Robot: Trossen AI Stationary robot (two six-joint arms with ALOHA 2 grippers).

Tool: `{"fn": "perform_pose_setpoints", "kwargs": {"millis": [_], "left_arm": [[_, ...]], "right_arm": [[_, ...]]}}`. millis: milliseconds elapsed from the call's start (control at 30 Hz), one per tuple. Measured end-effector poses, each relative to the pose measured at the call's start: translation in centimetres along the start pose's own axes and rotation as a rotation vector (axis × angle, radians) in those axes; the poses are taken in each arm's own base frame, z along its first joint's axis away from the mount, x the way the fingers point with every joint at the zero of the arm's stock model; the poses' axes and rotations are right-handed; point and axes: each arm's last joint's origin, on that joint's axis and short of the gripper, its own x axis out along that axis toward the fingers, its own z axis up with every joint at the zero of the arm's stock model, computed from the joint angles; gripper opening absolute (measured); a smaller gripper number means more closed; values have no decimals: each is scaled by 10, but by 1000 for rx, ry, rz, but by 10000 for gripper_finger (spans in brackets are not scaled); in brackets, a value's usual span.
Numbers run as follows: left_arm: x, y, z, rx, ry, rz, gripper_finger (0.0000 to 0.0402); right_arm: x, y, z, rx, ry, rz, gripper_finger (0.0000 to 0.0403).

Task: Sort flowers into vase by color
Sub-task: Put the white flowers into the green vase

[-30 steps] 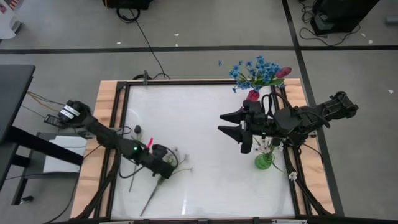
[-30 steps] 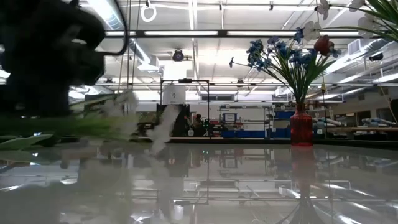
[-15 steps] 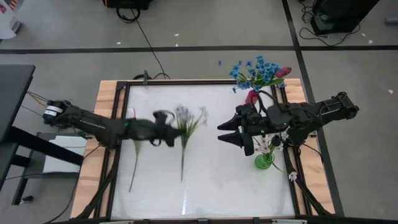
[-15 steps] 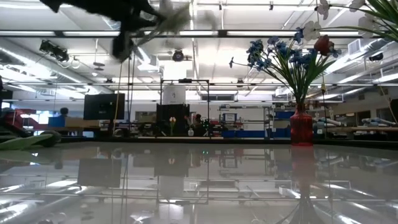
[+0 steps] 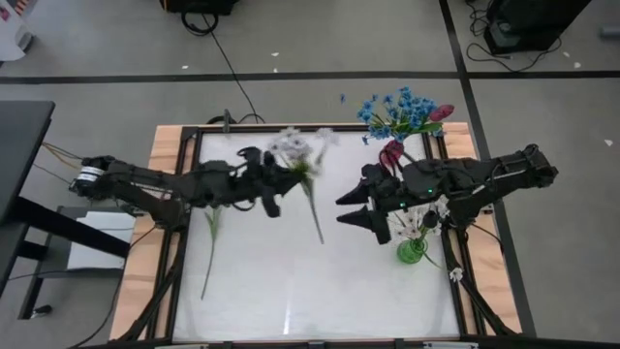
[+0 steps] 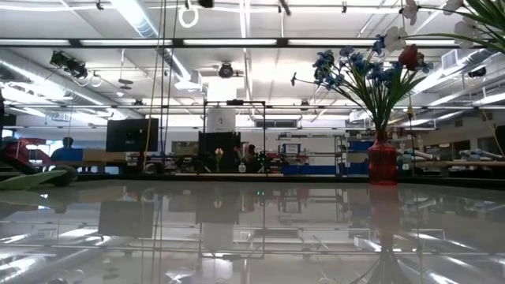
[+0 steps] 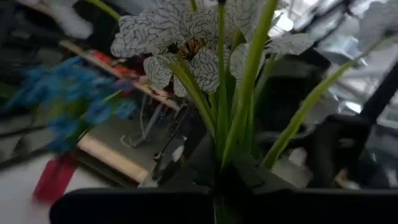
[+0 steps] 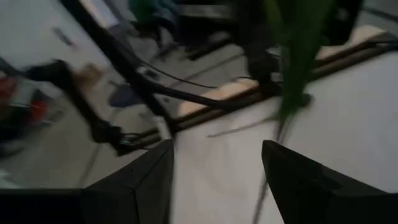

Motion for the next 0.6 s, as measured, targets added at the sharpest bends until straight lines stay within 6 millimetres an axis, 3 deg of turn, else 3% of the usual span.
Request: {"fn": "perform_pose_setpoints", "kwargs": {"millis": [267, 467, 600], "left_arm": [[59, -33, 21, 162, 128, -12, 14], [73, -40, 24, 187, 140, -34, 14], [77, -38, 21, 180, 138, -36, 14]], "right_arm": [[0, -12, 5, -91, -52, -132, 252], [-4, -12, 10, -106, -82, -121, 232], [-5, -12, 10, -112, -82, -121, 188]]}}
